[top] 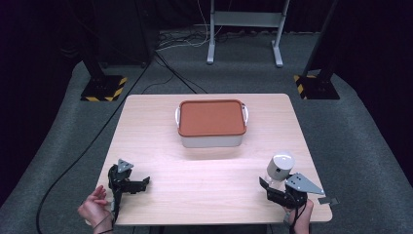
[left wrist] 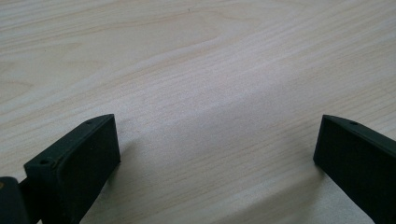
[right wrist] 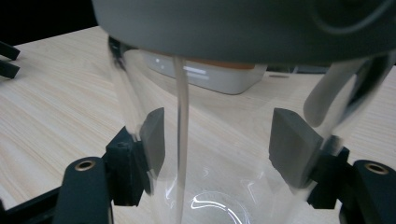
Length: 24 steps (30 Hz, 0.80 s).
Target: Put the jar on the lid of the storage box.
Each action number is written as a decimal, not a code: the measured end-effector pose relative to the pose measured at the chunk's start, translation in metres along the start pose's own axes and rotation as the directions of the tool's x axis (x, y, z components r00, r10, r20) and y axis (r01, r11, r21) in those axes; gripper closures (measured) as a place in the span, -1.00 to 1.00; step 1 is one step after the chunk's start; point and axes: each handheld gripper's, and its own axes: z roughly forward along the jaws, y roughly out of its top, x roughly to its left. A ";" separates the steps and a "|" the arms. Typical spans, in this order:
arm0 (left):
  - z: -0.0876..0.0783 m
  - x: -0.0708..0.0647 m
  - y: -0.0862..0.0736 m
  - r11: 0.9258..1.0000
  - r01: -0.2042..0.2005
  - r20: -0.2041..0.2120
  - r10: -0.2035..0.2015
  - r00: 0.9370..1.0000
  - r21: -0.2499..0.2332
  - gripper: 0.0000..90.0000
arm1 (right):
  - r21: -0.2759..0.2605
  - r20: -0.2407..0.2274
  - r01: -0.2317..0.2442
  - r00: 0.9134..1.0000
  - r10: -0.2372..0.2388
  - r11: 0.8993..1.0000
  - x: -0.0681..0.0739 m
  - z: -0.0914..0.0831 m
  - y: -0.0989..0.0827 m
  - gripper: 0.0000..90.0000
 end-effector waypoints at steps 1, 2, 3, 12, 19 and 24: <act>0.000 0.000 0.000 1.000 0.000 0.000 0.000 1.000 0.000 -1.00 | 0.000 0.000 0.000 1.000 0.000 1.000 0.000 0.000 0.000 -0.33; 0.000 0.000 0.000 1.000 0.000 0.000 0.000 1.000 0.000 -1.00 | 0.000 -0.002 0.001 1.000 -0.001 1.000 0.000 0.000 0.000 -0.33; 0.000 0.000 0.000 1.000 0.000 0.000 0.000 1.000 0.000 -1.00 | 0.001 -0.004 0.002 1.000 -0.002 1.000 0.001 0.001 0.001 -0.33; 0.000 0.000 0.000 1.000 0.000 0.000 0.000 1.000 0.000 -1.00 | -0.002 -0.005 -0.003 1.000 0.003 1.000 0.000 0.003 0.003 -0.33; 0.000 0.000 0.000 1.000 0.000 -0.001 0.000 1.000 0.000 -1.00 | 0.000 -0.002 -0.006 1.000 0.006 1.000 -0.001 0.005 0.006 -0.33; 0.000 0.000 0.000 1.000 0.000 0.000 0.000 1.000 0.000 -1.00 | 0.003 -0.003 -0.003 1.000 0.003 1.000 -0.001 0.007 0.008 -0.33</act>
